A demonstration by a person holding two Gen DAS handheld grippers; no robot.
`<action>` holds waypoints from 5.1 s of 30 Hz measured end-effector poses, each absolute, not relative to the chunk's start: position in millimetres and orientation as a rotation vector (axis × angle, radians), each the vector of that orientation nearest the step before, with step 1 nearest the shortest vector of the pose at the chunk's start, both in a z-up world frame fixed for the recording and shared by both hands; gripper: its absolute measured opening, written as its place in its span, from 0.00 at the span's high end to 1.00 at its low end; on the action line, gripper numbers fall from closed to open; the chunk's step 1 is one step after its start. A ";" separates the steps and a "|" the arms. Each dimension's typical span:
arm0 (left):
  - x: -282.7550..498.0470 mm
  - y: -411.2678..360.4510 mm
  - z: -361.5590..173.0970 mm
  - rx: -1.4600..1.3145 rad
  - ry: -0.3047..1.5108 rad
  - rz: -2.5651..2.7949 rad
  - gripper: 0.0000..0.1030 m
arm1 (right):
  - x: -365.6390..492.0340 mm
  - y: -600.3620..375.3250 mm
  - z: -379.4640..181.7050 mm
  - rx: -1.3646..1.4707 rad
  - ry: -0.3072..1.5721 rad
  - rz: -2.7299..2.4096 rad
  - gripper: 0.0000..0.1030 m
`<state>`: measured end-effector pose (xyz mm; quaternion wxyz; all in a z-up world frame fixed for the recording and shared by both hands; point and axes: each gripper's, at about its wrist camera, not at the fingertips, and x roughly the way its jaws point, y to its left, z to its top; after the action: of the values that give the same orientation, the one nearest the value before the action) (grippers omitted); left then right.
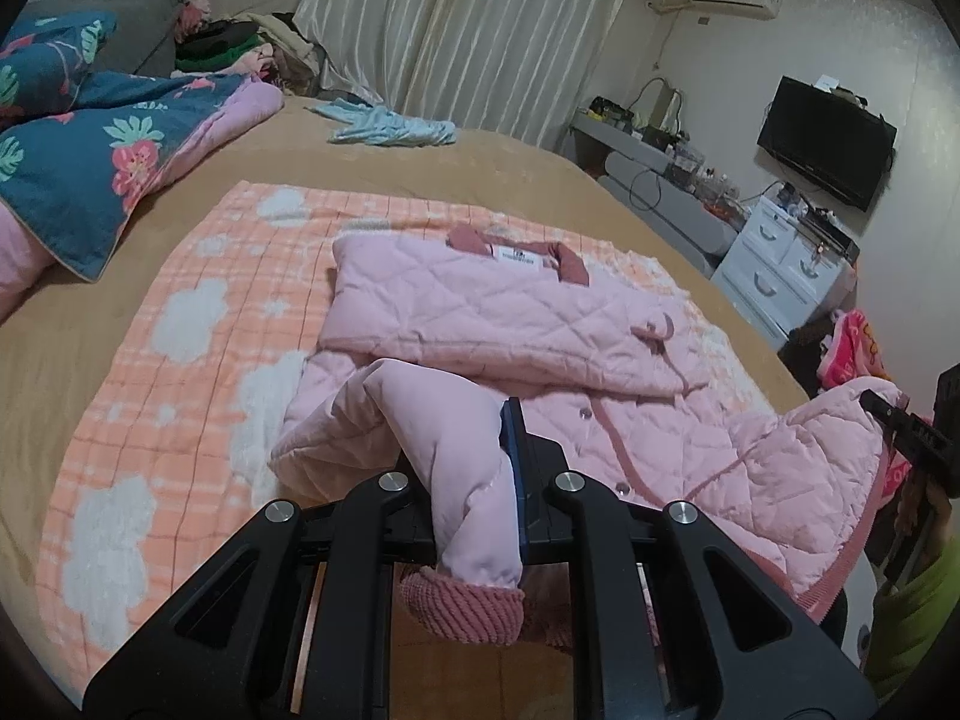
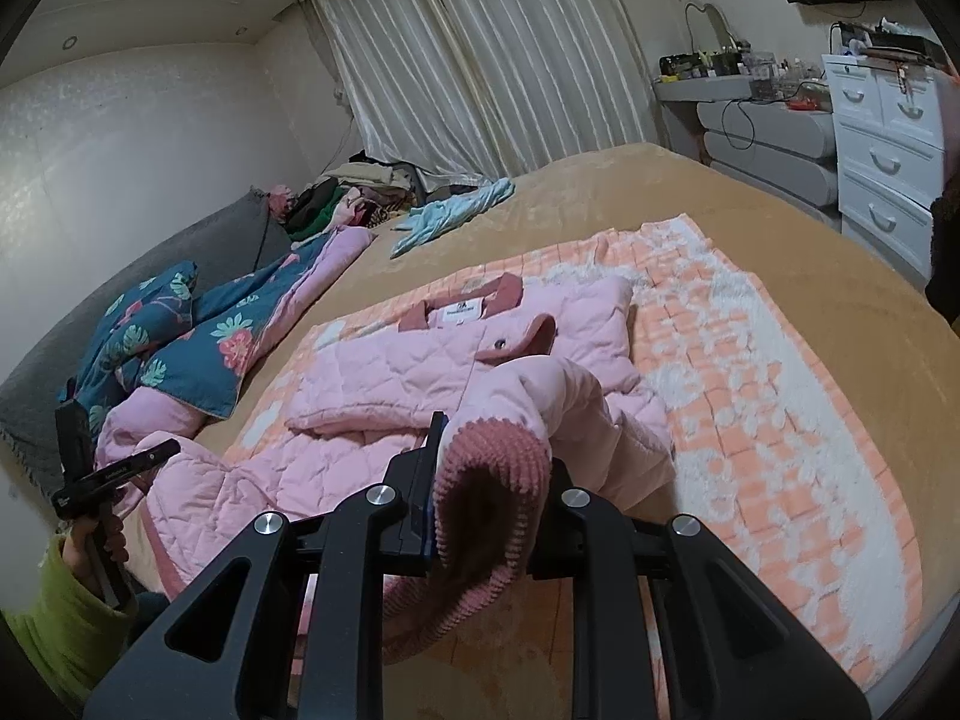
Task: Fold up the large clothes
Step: 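Lift the hem with both tools and fold it over toward the collar, then open both tools and release the folded hem, then grasp the edge of the folded bundle with both tools and tuck it under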
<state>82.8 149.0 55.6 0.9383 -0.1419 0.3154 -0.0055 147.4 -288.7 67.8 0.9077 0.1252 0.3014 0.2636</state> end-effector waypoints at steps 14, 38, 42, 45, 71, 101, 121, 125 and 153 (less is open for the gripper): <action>119.6 154.2 94.6 -0.266 0.579 0.014 0.92 | 188.0 -292.5 95.4 0.281 0.594 0.498 0.82; 184.4 168.2 101.4 -0.202 0.554 0.145 0.92 | 272.1 -283.9 101.4 0.296 0.624 0.420 0.82; 196.0 171.2 95.9 -0.194 0.559 0.164 0.92 | 285.8 -280.0 96.5 0.287 0.635 0.414 0.82; 205.1 173.5 90.8 -0.190 0.566 0.176 0.92 | 298.2 -277.9 91.7 0.288 0.648 0.412 0.82; 274.6 198.0 32.5 -0.200 0.675 0.235 0.92 | 391.9 -286.0 33.5 0.621 0.723 0.552 0.28; 258.7 185.5 97.0 -0.194 0.520 0.157 0.09 | 355.5 -241.3 -31.9 0.119 0.778 0.388 0.14; 206.1 254.4 -46.5 -0.500 0.756 0.106 0.09 | 340.1 -241.7 -52.6 -0.030 0.793 0.355 0.12; 214.4 235.0 -55.4 -0.458 0.778 0.078 0.47 | 344.6 -237.4 -68.7 -0.022 0.828 0.385 0.30; 321.2 227.2 -29.1 -0.225 0.760 0.248 0.82 | 418.5 -182.3 -55.1 -0.184 0.771 0.198 0.81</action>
<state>321.2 227.2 -29.1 0.9150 -0.1092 0.3692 0.1206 418.5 -182.3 -55.1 0.9178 -0.0892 0.3748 0.0961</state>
